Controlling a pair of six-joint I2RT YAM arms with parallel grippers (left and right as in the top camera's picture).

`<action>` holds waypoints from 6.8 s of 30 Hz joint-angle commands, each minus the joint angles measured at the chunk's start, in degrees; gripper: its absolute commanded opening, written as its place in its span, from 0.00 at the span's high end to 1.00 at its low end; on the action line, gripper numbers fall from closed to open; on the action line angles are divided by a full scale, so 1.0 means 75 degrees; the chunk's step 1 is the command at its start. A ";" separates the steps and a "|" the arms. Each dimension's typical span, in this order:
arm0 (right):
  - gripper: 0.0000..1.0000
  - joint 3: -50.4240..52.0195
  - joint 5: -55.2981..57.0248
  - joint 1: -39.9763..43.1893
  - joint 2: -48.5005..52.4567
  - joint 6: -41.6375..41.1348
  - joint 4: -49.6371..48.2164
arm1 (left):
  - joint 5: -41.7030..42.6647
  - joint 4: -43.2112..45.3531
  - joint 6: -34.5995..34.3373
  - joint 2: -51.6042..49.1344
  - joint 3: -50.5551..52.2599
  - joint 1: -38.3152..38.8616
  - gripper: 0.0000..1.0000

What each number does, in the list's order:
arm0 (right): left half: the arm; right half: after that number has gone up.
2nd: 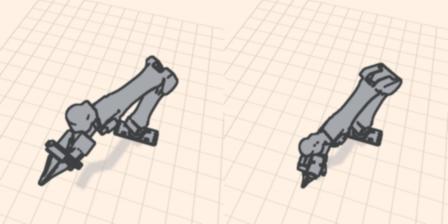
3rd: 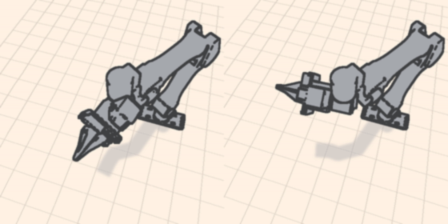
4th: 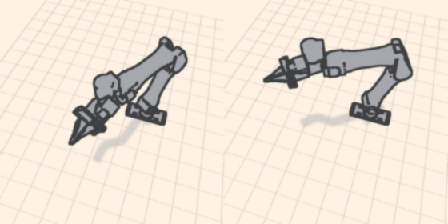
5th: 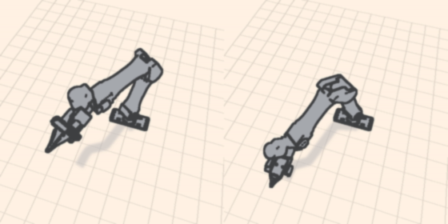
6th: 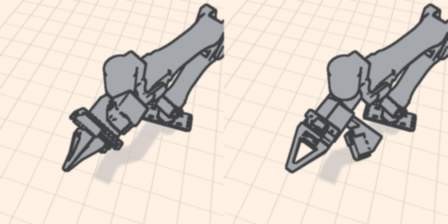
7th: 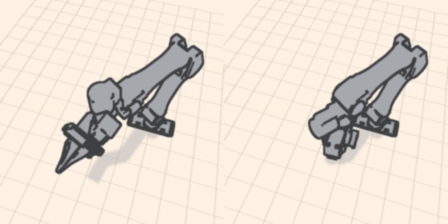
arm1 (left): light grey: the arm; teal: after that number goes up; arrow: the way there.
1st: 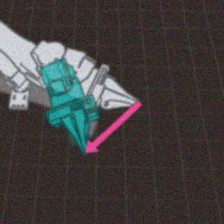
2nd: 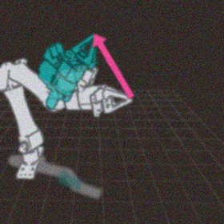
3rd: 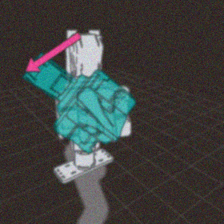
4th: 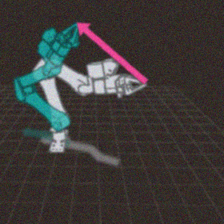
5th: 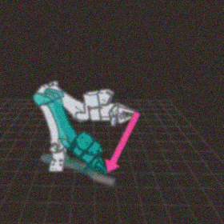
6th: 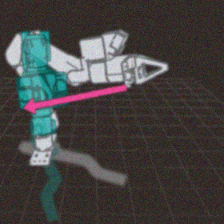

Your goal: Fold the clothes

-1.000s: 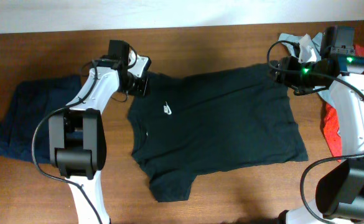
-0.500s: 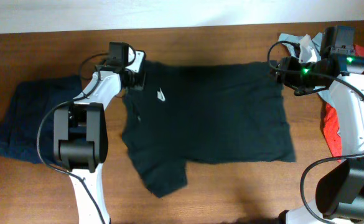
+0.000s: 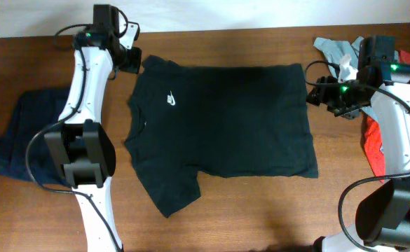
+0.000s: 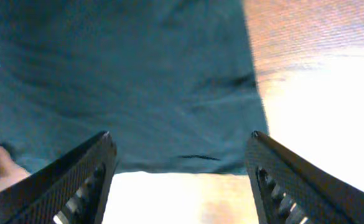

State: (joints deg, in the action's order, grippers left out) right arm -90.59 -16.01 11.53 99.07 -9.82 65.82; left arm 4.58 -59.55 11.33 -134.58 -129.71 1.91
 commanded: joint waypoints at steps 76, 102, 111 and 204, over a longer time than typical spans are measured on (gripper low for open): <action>0.05 0.4841 0.0239 0.0653 -0.1408 -0.0956 -0.1029 | 0.0985 0.0187 -0.3433 0.6478 1.0121 0.1023 0.99; 0.96 0.6373 -0.0833 0.1218 -0.0950 -0.1489 -0.4232 | 0.0982 0.0044 -0.3381 0.6770 0.9973 0.1023 0.99; 0.96 0.5450 0.0915 0.1218 -0.2748 -0.1451 -0.1448 | 0.1078 -0.0673 -0.3389 0.7877 0.9973 0.1023 0.99; 0.34 0.1553 -0.0970 0.1209 -0.0801 -0.0574 -0.1597 | 0.1276 0.5779 0.0399 0.1037 0.5071 0.1335 0.23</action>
State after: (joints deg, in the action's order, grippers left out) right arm -78.22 -23.94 20.43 91.79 -14.76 53.47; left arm 12.80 -18.61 10.59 -124.70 -90.13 11.03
